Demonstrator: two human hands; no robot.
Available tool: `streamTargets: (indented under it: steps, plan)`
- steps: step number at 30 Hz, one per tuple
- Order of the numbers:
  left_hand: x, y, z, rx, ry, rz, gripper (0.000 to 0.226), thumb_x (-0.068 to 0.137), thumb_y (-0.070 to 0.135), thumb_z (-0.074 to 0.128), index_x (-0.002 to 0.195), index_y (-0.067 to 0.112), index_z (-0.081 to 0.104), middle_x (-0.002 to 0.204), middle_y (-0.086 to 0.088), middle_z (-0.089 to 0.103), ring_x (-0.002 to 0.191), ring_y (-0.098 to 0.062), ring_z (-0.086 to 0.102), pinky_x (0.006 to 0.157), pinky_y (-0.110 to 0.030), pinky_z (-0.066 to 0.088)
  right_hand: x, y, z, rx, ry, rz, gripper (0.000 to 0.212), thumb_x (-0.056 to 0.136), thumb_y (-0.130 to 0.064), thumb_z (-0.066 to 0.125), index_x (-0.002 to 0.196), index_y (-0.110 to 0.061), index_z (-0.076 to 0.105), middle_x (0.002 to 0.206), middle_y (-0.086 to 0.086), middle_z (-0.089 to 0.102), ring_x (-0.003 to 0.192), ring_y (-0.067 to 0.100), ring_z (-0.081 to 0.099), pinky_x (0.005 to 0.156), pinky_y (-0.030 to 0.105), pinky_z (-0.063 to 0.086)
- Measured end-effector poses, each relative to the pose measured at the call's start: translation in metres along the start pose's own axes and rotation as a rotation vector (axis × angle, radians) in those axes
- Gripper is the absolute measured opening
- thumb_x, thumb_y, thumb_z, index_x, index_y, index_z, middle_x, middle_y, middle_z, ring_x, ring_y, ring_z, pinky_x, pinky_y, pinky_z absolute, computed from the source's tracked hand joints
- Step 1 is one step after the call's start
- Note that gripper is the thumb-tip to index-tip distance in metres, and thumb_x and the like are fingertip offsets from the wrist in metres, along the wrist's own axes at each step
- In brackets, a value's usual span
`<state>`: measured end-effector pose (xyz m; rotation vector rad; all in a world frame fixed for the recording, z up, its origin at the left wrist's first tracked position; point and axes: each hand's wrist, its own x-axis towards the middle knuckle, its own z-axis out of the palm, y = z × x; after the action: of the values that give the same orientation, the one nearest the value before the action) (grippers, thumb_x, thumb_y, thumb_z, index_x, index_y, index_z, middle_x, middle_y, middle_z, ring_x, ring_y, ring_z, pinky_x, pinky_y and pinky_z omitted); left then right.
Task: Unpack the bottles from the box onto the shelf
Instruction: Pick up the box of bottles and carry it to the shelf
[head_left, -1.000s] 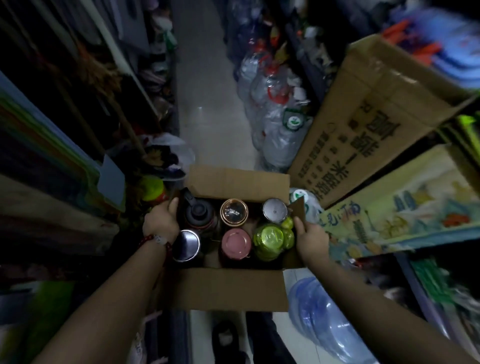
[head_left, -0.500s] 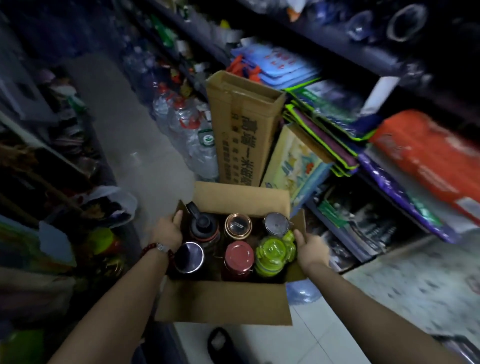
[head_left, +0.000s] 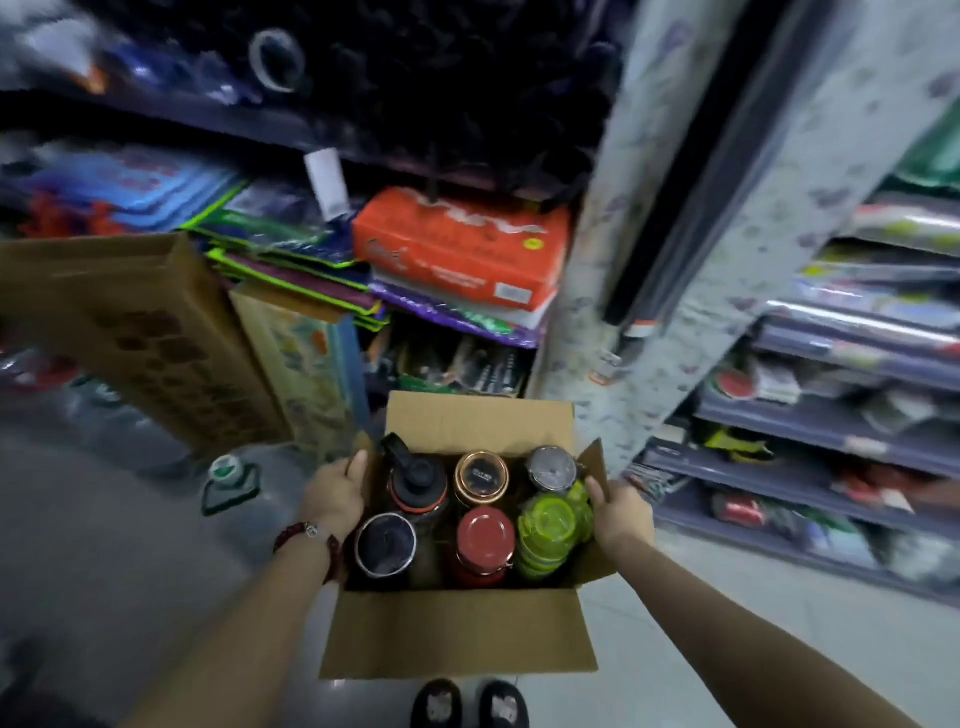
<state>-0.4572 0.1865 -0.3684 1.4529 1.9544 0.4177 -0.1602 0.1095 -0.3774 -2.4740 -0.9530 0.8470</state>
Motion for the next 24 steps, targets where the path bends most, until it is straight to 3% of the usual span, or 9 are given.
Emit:
streamTargets:
  steps: [5,12,15,19,21,24]
  plan:
    - [-0.001,0.075,0.065,0.161,-0.145,0.111,0.051,0.100,0.041,0.028,0.108,0.004,0.063,0.116,-0.023,0.062,0.109,-0.042,0.056,0.087,-0.042,0.045,0.004,0.065,-0.041,0.133,0.108,0.206,0.044,0.099,-0.036,0.044,0.111,0.001,0.063,0.112,0.026,0.065,0.108,0.041,0.059,0.087,0.040,0.045]
    - [-0.034,0.170,0.163,0.275,-0.354,0.337,0.047,0.101,0.036,0.031,0.123,0.004,0.058,0.129,-0.024,0.056,0.121,-0.041,0.049,0.097,-0.040,0.038,-0.014,0.175,-0.092,0.242,0.296,0.434,0.046,0.098,-0.038,0.044,0.091,0.001,0.067,0.097,0.025,0.069,0.096,0.040,0.063,0.080,0.039,0.048]
    - [-0.064,0.206,0.205,0.326,-0.406,0.411,0.049,0.101,0.035,0.030,0.119,0.000,0.060,0.126,-0.025,0.057,0.117,-0.041,0.051,0.095,-0.041,0.040,-0.029,0.221,-0.115,0.275,0.350,0.517,0.044,0.098,-0.039,0.043,0.080,-0.004,0.062,0.094,0.025,0.069,0.093,0.040,0.063,0.074,0.037,0.045]
    - [-0.112,0.256,0.259,0.271,-0.481,0.509,0.047,0.101,0.031,0.033,0.128,-0.001,0.053,0.137,-0.024,0.050,0.127,-0.040,0.044,0.104,-0.040,0.033,-0.047,0.281,-0.158,0.304,0.410,0.609,0.048,0.099,-0.039,0.042,0.088,0.000,0.066,0.095,0.024,0.069,0.095,0.039,0.062,0.075,0.036,0.045]
    - [-0.138,0.282,0.283,0.296,-0.514,0.527,0.048,0.101,0.034,0.032,0.125,0.001,0.056,0.133,-0.023,0.053,0.122,-0.040,0.048,0.101,-0.041,0.037,-0.052,0.309,-0.179,0.353,0.446,0.633,0.048,0.098,-0.040,0.042,0.086,0.001,0.066,0.093,0.024,0.068,0.094,0.040,0.062,0.073,0.036,0.044]
    - [-0.179,0.321,0.315,0.330,-0.559,0.572,0.049,0.101,0.036,0.030,0.121,0.003,0.059,0.126,-0.024,0.057,0.116,-0.040,0.051,0.097,-0.043,0.040,-0.056,0.350,-0.210,0.378,0.510,0.667,0.046,0.099,-0.040,0.042,0.073,-0.005,0.058,0.074,0.017,0.061,0.084,0.037,0.062,0.064,0.032,0.037]
